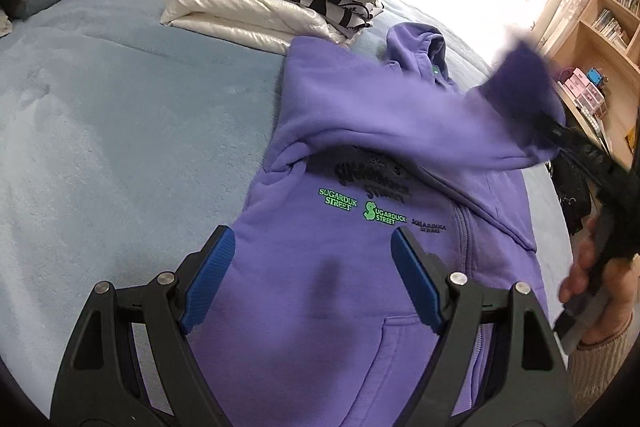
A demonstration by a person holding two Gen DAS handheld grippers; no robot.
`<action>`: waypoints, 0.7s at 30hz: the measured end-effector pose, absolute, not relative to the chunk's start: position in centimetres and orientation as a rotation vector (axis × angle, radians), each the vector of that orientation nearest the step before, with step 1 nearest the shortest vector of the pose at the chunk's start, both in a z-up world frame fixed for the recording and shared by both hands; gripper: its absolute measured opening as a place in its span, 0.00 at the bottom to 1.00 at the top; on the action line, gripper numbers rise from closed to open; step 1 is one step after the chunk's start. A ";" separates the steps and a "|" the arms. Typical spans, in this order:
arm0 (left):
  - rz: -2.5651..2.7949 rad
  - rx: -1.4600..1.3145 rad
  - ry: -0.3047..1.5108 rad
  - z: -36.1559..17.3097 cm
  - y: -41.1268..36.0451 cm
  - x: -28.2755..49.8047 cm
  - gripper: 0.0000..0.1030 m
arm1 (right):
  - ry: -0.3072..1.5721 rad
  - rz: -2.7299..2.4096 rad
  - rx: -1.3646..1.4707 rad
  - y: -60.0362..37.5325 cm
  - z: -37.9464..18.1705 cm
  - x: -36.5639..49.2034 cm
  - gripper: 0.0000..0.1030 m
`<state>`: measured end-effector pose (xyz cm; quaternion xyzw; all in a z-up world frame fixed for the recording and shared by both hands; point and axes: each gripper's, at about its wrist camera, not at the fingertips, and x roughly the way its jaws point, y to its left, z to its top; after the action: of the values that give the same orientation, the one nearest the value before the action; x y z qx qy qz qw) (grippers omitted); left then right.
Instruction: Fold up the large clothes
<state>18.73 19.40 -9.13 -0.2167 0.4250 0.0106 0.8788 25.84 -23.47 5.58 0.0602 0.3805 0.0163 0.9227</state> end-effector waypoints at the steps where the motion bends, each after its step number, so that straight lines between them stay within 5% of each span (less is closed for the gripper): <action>1: 0.020 -0.450 0.888 -9.2 19.2 18.7 0.76 | 0.879 -0.016 0.212 -26.1 3.9 26.3 0.34; 2: 0.017 -0.449 0.893 -9.3 19.1 18.8 0.76 | 0.956 -0.038 0.258 -27.8 2.2 26.5 0.47; 3: 0.014 -0.447 0.897 -9.3 18.9 18.9 0.76 | 1.015 -0.056 0.291 -29.2 0.6 26.6 0.49; 10: -0.013 -0.397 0.926 -9.1 18.0 20.5 0.76 | 1.115 -0.046 0.461 -36.6 -3.8 24.9 0.50; 17: 0.029 -0.360 0.967 -9.1 19.5 27.1 0.76 | 1.052 0.043 0.514 -38.3 -4.5 30.5 0.71; 21: 0.042 -0.385 1.016 -10.0 21.0 31.9 0.76 | 1.038 0.076 0.529 -38.0 -4.9 36.0 0.74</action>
<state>31.91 21.04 -10.00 -0.1832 0.4833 0.0201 0.8558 35.99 -37.97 -4.88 0.2498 0.4902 0.0360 0.8343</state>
